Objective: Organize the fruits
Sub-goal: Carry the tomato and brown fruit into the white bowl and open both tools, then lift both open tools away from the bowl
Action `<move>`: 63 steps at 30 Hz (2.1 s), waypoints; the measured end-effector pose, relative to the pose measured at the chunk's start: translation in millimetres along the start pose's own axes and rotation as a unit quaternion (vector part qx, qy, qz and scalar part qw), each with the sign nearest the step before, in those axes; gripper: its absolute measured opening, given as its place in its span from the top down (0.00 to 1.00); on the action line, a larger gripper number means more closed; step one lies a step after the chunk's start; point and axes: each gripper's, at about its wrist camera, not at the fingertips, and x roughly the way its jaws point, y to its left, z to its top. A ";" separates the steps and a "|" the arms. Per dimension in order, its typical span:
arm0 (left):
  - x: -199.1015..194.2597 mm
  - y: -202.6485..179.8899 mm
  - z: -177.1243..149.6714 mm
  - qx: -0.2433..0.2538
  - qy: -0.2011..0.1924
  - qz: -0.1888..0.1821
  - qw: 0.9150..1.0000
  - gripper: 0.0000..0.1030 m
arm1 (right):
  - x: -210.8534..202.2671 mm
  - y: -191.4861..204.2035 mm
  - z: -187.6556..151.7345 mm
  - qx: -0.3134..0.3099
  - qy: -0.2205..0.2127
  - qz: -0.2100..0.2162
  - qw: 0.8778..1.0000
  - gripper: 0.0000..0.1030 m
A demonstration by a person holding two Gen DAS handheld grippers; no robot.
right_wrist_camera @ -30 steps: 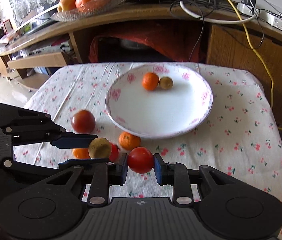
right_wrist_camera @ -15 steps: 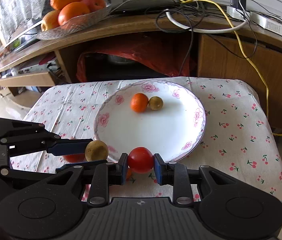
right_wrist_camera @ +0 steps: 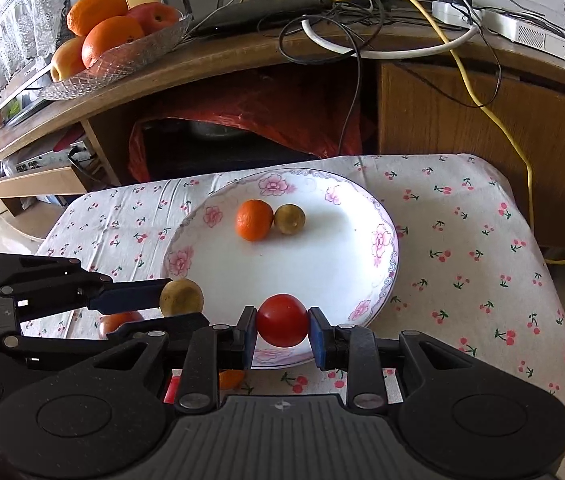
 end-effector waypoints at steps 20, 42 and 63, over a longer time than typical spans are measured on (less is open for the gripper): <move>8.0 3.8 0.1 -0.016 0.005 -0.001 1.000 0.66 | 7.9 -3.9 0.4 -0.005 -0.004 0.000 1.000 0.76; -1.4 2.5 -0.6 -0.004 0.001 0.002 1.000 0.65 | 1.5 -0.2 -1.1 -0.010 -0.009 0.003 1.000 0.73; -11.1 -0.8 -4.1 0.008 -0.003 0.000 1.000 0.65 | -4.7 7.2 -3.1 -0.031 -0.013 -0.001 0.999 0.73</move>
